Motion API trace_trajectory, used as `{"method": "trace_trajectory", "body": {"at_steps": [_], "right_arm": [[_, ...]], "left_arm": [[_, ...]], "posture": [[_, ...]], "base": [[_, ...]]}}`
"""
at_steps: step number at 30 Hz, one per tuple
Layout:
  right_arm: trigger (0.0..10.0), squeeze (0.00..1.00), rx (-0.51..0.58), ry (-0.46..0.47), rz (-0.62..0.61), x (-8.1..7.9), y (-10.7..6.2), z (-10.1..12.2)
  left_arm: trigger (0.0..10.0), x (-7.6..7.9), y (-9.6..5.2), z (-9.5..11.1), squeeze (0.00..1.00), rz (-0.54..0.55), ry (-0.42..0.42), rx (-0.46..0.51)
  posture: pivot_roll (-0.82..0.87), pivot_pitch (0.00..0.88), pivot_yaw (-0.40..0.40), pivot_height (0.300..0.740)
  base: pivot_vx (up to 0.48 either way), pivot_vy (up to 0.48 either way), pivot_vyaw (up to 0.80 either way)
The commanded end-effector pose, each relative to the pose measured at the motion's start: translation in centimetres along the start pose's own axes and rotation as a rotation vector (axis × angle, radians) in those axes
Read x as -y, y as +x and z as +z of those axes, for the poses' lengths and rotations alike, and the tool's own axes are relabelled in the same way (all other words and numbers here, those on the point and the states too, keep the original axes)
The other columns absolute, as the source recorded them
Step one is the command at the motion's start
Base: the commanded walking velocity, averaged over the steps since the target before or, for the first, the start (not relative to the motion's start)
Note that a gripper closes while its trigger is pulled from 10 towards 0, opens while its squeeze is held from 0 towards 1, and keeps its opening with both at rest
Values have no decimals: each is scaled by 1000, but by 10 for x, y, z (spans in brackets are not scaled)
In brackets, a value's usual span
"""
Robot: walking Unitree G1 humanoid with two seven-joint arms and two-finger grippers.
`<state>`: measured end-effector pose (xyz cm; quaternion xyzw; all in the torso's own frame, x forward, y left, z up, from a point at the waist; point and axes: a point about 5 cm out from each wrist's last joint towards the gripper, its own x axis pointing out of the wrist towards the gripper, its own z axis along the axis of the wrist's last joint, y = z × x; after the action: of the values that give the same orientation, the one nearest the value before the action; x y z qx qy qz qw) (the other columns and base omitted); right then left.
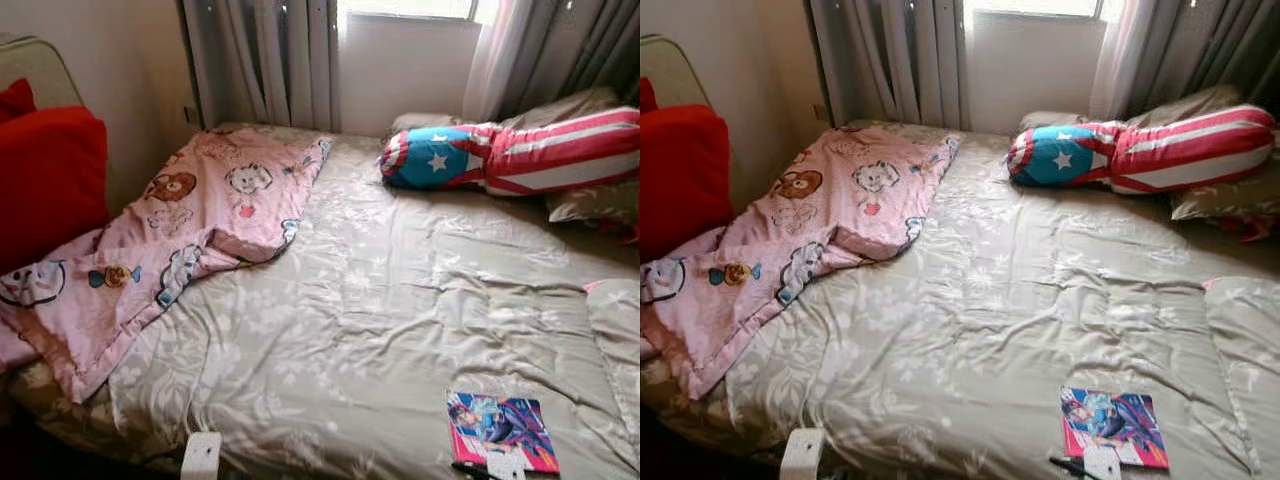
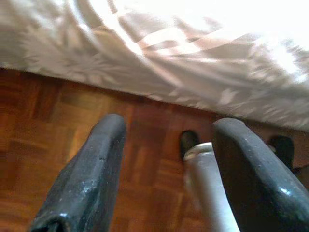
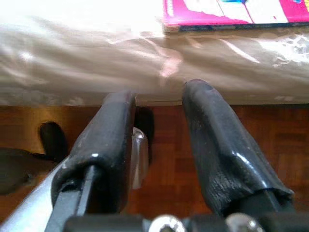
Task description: Clean up the room
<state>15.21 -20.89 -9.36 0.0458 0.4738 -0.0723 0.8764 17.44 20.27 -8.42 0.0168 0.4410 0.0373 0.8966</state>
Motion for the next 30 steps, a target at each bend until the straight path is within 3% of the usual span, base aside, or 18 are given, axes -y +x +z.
{"method": "trace_trajectory", "body": {"at_steps": [1,30], "right_arm": [[10000,0,-5,-2,-17,6,-1,-1],[10000,0,-5,-7,-10,6,-1,-2]], "left_arm": [[10000,4,1,1,0,-12,5,-6],[10000,4,0,-1,0,-13,5,-11]], "posture": [[-64,0,-18,740],[-60,0,-19,740]], "base": [[0,326,0],[0,329,0]]}}
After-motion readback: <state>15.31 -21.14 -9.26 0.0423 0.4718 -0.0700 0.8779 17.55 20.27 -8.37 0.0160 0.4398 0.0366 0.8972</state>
